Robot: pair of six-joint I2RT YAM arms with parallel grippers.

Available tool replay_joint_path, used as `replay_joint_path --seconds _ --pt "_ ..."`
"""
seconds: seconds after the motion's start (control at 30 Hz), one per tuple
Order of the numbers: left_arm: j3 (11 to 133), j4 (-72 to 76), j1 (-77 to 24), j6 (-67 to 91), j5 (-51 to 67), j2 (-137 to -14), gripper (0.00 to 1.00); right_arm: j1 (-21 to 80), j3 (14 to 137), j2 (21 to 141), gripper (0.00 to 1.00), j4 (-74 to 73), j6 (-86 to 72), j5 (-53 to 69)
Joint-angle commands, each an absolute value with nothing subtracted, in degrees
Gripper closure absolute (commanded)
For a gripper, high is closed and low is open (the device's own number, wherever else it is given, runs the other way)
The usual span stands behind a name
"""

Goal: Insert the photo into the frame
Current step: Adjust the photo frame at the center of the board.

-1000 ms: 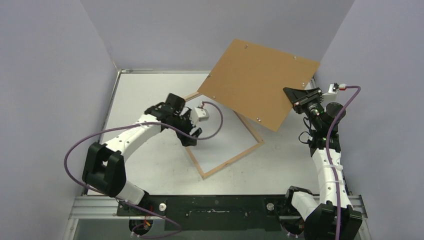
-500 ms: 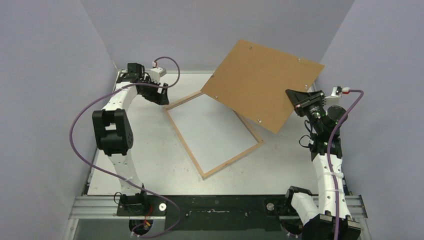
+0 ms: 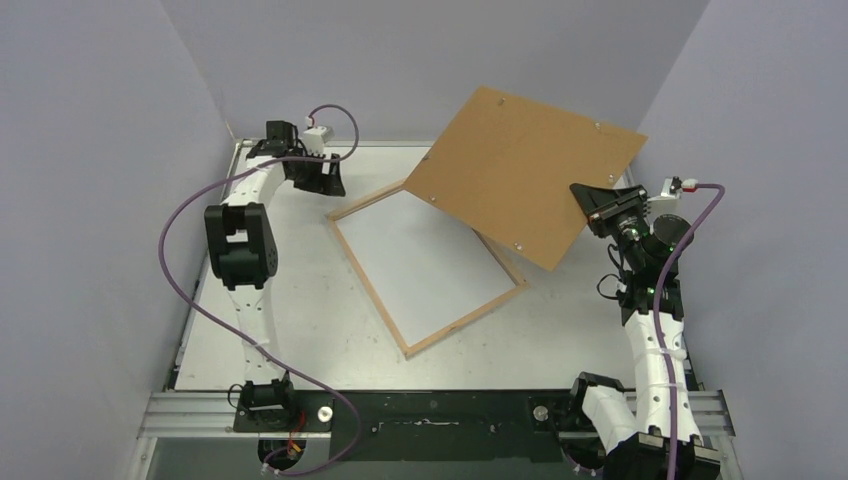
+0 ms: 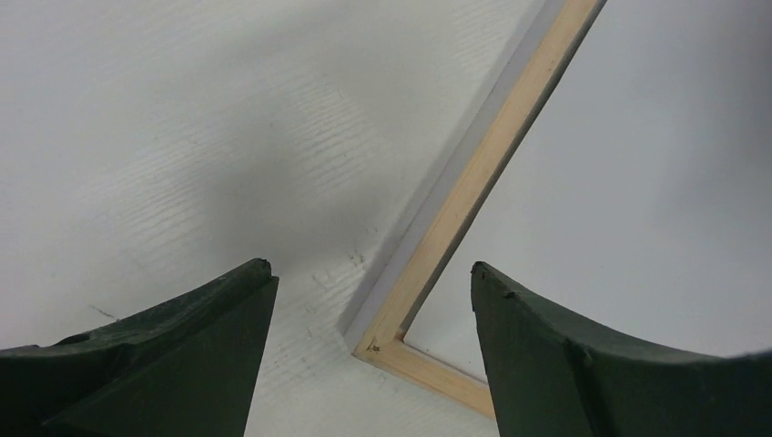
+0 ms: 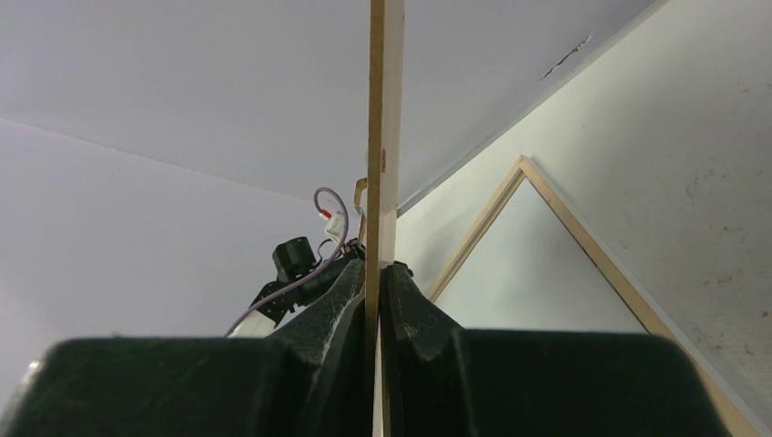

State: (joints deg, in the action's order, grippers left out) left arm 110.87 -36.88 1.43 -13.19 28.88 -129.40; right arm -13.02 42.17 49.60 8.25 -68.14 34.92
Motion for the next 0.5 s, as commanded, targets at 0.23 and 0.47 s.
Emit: replay_joint_path --seconds 0.23,0.47 --pt "114.72 -39.47 0.40 -11.10 36.10 -134.85 0.30 -12.57 42.74 47.54 0.95 15.20 -70.21 34.71" --pt "114.25 -40.28 0.68 -10.71 36.66 -135.36 0.43 -12.58 43.46 47.54 0.95 14.86 -70.13 34.96"
